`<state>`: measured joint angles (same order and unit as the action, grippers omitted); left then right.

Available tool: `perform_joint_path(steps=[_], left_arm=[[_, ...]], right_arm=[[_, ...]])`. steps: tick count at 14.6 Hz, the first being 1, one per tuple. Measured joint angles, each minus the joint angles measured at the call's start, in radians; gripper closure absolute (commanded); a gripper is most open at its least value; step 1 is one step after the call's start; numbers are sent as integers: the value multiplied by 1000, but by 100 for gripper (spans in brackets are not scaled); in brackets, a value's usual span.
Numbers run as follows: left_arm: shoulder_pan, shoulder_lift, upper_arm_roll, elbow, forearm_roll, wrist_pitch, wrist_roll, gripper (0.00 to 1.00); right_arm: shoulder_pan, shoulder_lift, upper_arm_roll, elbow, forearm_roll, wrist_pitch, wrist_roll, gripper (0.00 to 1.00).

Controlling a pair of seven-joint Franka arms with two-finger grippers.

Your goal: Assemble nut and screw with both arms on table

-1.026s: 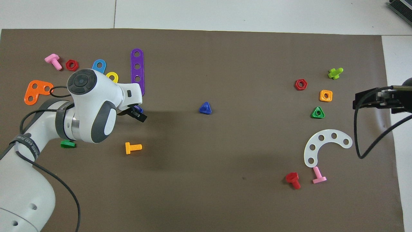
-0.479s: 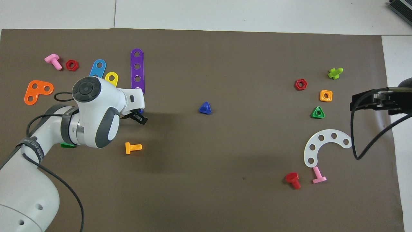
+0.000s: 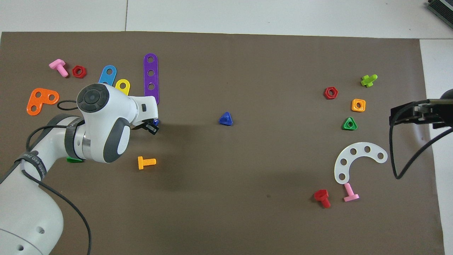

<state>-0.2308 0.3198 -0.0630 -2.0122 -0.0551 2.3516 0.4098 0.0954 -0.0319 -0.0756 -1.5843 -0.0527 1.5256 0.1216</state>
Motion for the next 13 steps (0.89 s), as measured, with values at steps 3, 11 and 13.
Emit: perform_joint_path(steps=[3,11,13], left_arm=[[0,4,1,3,0,1,-13,73],[-39,36,-4,247,-2,-244,-484,73],[-93,50,-5,283,-6,-263,-640,73]], right_arm=[[0,0,0,0,1,0,0,0],[1,0,1,0,1,0,0,0],[4,0,5,0,1,0,0,0]])
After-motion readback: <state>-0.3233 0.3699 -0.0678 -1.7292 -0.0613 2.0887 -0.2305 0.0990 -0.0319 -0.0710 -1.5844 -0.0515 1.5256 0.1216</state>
